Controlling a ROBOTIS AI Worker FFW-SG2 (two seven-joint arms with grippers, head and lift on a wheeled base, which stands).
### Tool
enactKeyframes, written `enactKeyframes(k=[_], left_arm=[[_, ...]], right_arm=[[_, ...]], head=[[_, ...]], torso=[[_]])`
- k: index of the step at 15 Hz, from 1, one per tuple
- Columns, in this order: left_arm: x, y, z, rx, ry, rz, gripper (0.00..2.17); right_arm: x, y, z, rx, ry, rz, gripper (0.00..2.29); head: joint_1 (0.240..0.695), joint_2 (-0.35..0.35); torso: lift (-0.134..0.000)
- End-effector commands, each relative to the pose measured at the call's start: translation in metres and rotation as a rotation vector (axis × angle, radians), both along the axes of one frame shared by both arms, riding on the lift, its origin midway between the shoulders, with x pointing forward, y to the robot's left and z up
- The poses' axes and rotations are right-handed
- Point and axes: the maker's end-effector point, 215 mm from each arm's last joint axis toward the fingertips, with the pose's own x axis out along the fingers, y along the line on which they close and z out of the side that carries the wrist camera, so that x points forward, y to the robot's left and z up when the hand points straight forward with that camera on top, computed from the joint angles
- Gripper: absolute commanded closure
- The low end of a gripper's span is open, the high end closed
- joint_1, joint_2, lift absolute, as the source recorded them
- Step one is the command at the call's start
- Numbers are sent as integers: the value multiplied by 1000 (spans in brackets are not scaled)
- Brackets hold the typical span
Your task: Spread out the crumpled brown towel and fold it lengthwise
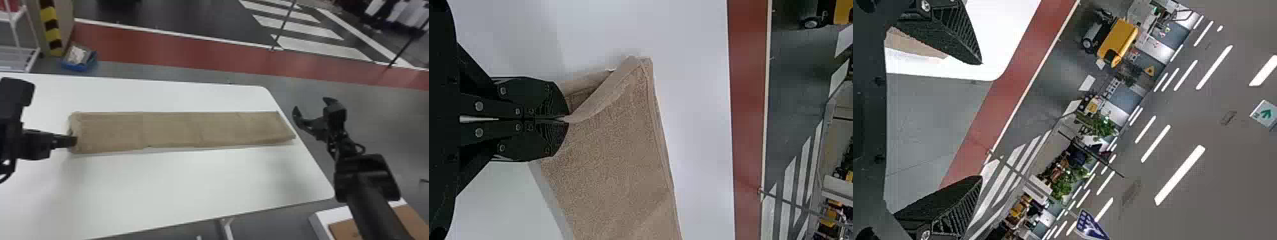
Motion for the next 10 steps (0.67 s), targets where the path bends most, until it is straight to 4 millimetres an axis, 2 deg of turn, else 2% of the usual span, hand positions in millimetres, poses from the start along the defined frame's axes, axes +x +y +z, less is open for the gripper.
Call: enactKeyframes(k=[1,6,10], left_arm=[[2,12,4,16,-7,16,1237],[0,54,17,67,-16,68,1234],[-7,97,22,84,-15,128,1234]], right_arm=[[0,1,1,-1,-3,3,70],[3,3,3,0,-6,6,70],[5,6,5,0,-11,11,70]], head=[[687,-350],[684,-322],[683,-292]], torso=[[-120],[-120],[-120]])
